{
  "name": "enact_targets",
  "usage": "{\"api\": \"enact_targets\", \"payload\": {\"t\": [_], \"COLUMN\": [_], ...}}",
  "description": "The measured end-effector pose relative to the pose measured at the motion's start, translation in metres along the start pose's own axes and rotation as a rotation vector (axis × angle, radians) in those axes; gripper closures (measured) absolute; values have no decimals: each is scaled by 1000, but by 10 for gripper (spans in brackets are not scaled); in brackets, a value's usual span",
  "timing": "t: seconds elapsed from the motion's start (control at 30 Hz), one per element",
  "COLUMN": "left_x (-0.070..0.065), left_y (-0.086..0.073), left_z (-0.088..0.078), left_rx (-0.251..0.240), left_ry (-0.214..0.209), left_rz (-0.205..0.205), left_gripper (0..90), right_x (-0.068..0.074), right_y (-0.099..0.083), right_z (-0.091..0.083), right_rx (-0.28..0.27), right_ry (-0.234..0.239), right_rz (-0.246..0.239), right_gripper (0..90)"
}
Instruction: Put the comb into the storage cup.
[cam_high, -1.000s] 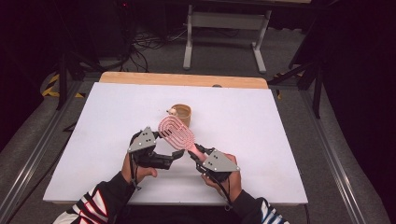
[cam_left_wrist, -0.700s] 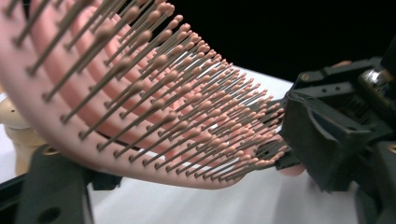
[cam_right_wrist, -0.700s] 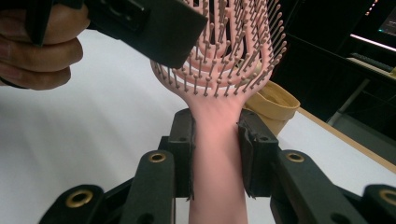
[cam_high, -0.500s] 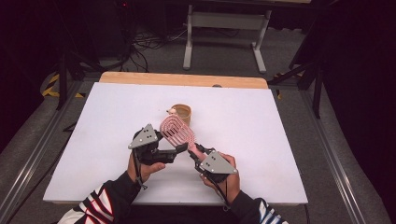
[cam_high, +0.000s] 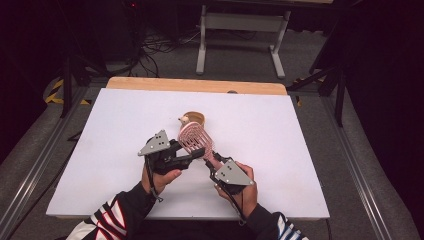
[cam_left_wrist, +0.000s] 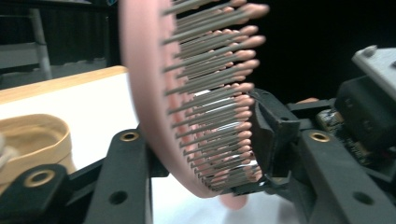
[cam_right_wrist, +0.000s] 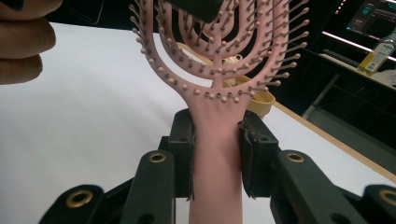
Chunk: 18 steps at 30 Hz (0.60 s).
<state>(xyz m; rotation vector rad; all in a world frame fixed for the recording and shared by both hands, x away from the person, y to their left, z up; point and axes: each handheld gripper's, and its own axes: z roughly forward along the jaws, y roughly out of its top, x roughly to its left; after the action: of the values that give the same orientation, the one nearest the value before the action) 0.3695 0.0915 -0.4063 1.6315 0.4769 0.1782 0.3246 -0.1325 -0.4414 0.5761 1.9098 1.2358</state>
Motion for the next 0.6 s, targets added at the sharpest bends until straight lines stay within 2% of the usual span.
{"api": "enact_targets", "payload": {"t": [0.2, 0.37, 0.43, 0.6], "left_x": [-6, -6, -6, -3], "left_y": [7, 8, 9, 12], "left_z": [4, 5, 4, -3], "left_rx": [-4, -3, 6, 0], "left_ry": [-24, -19, -11, 3], "left_rz": [38, 54, 65, 76], "left_gripper": [624, 628, 629, 629], "right_x": [-3, -4, -4, -3], "right_y": [1, 2, 3, 3], "right_z": [-1, -2, -3, -3], "right_rx": [-7, -21, -25, -20], "right_ry": [-4, -5, -3, -5], "right_rz": [28, 40, 37, 29], "right_gripper": [691, 669, 634, 603]}}
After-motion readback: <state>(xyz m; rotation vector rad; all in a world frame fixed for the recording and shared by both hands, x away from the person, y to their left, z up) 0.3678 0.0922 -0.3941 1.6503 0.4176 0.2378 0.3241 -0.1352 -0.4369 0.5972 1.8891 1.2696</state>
